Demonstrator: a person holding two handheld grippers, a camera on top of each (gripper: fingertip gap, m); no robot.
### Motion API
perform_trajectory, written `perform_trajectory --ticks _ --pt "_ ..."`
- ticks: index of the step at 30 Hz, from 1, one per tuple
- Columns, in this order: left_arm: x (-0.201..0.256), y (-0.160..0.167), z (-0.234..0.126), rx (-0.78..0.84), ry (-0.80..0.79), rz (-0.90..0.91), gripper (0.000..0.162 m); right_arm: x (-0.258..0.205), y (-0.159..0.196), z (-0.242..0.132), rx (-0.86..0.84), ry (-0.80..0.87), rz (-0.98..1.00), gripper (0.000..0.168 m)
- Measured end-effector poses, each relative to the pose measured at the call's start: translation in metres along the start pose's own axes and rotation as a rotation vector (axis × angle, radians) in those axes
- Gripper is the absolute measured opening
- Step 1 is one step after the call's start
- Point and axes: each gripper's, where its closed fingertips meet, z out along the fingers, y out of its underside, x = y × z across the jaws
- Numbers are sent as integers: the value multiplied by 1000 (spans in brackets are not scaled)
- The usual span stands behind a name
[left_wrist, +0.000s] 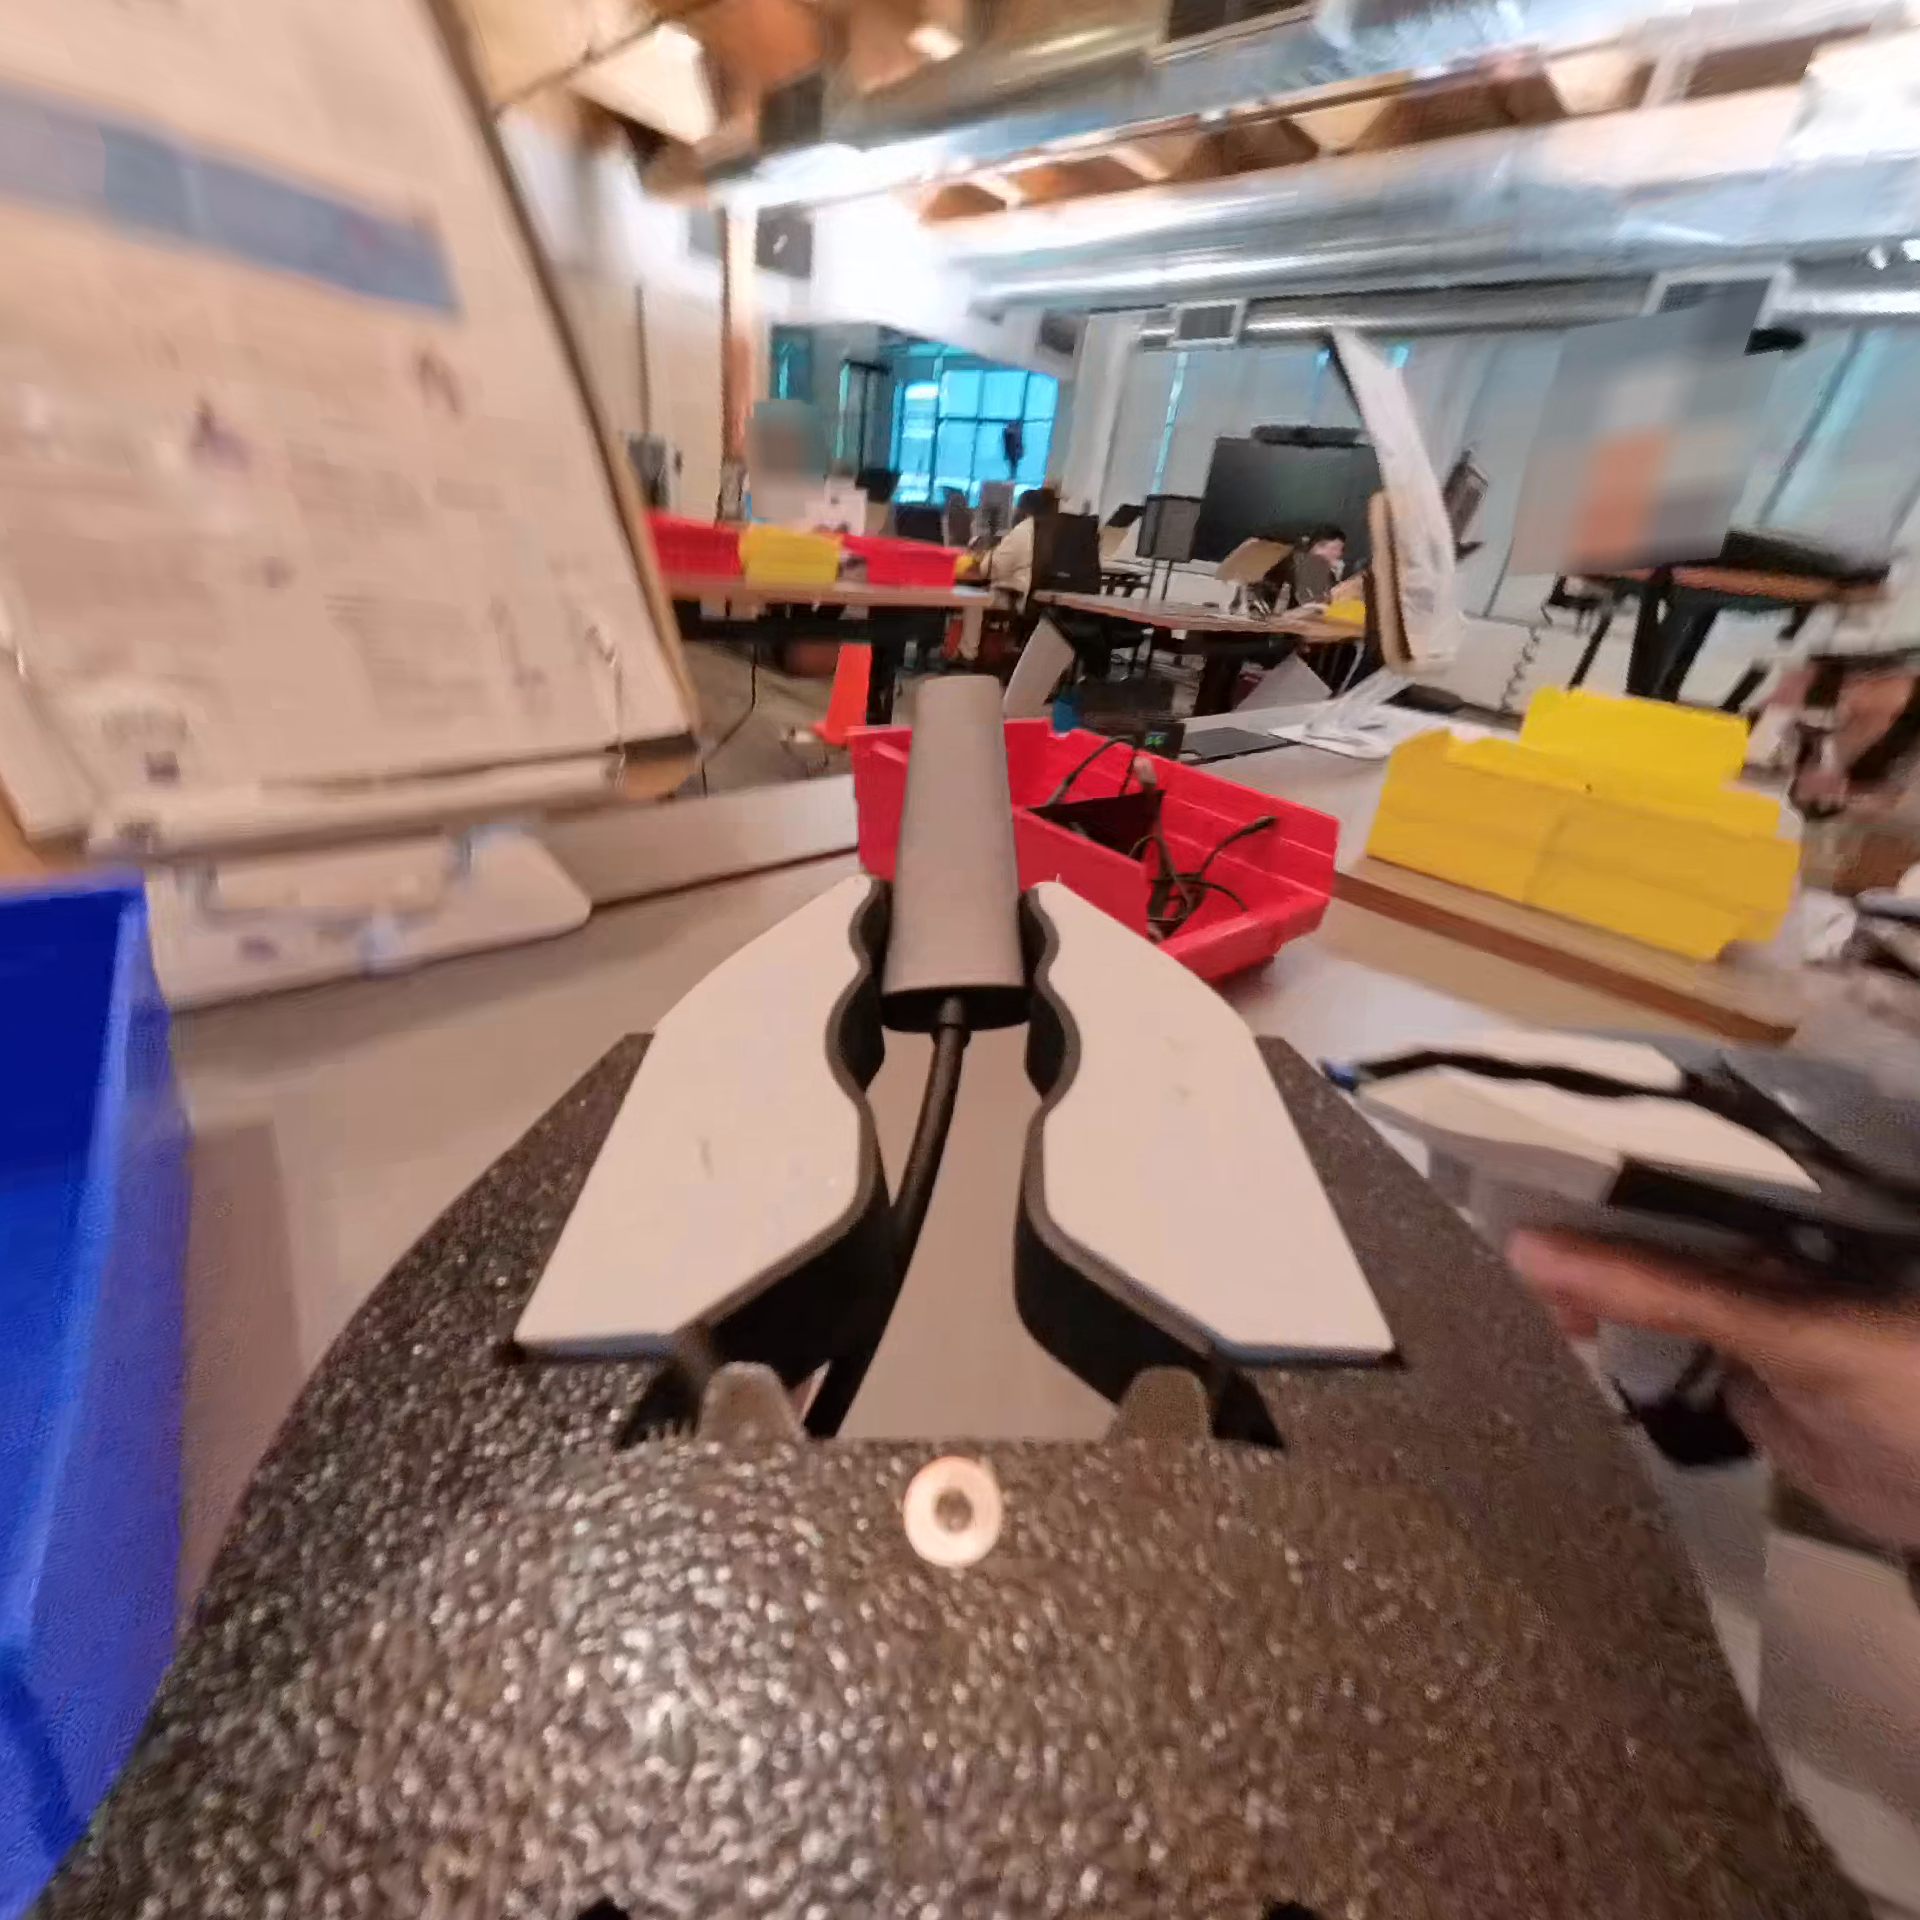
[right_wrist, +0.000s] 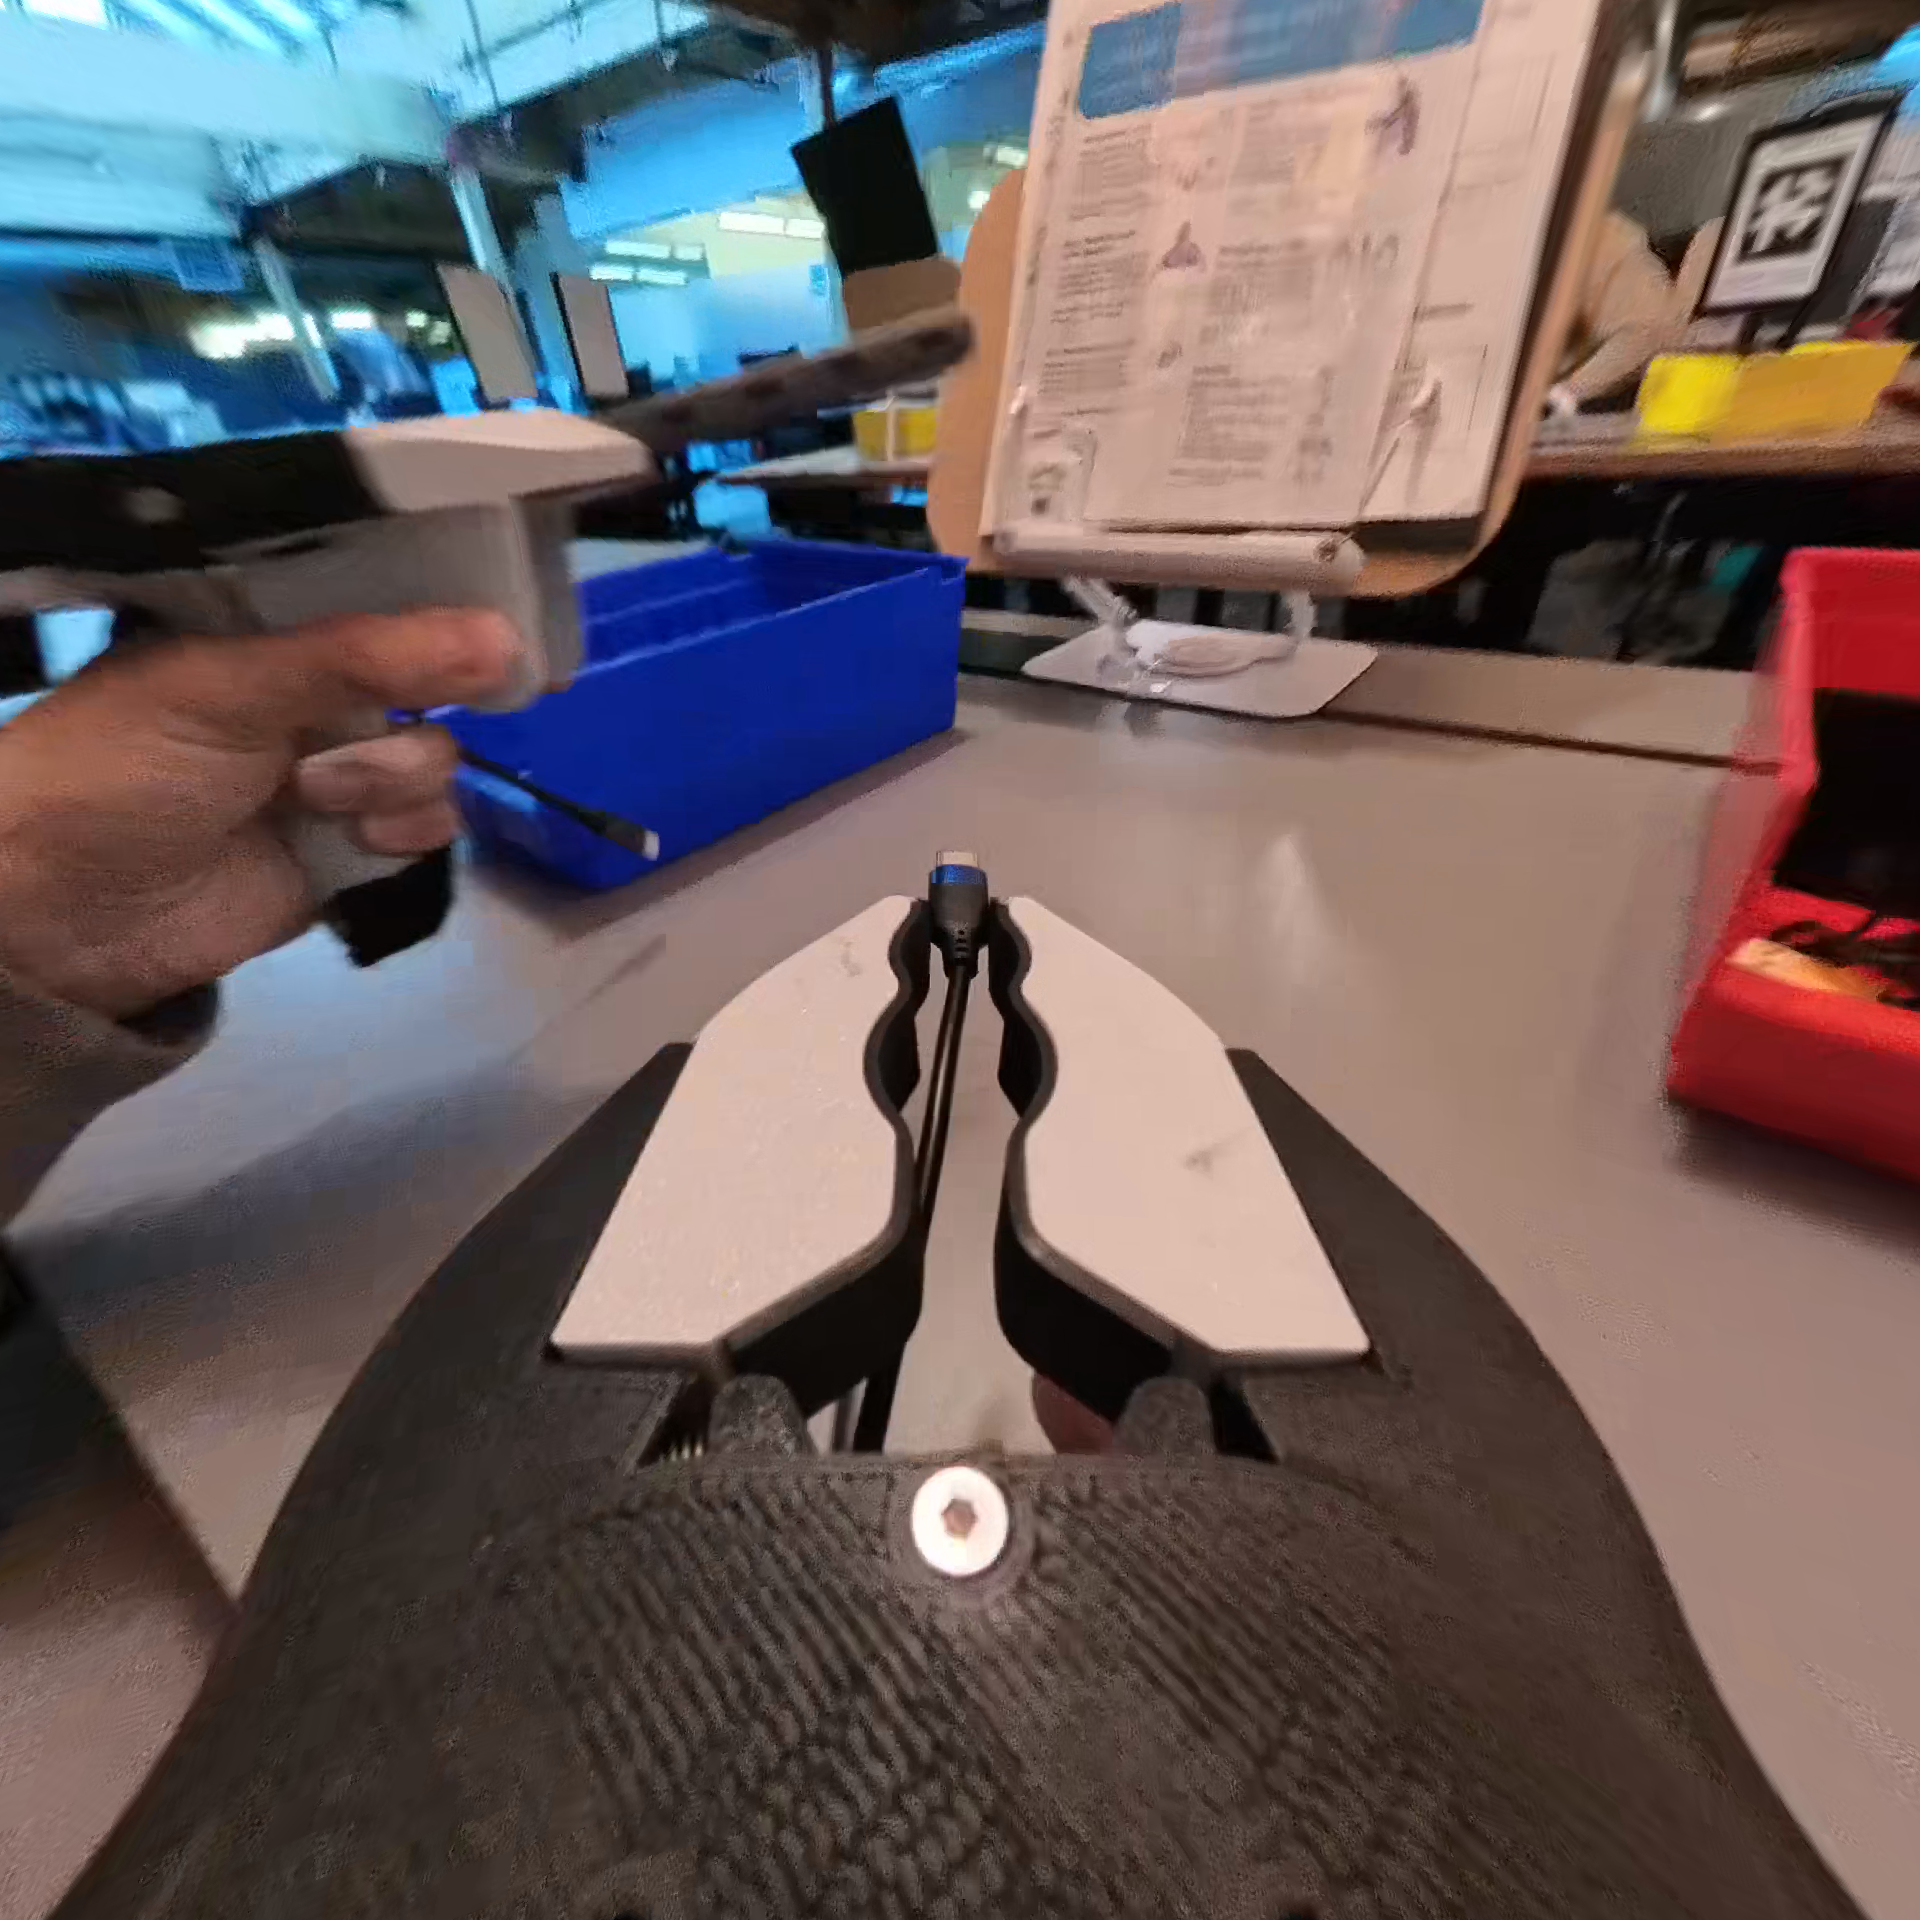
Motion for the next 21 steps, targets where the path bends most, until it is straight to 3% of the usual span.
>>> perform_trajectory --ticks 4,8,13,17,21 --pt "41 -12 0 34 76 128 23 39 -51 -7 78 66 -99 11" --pt "35 1 5 -3 91 92 23 85 -129 -19 141 135 -277 11" --pt "34 8 7 -29 128 51 23 143 -199 0 207 99 -440 11" --pt "37 10 8 -41 138 96 23 186 -208 32 264 18 -446 11" --pt "37 16 10 -50 146 99 23 231 -170 68 264 40 -346 11"
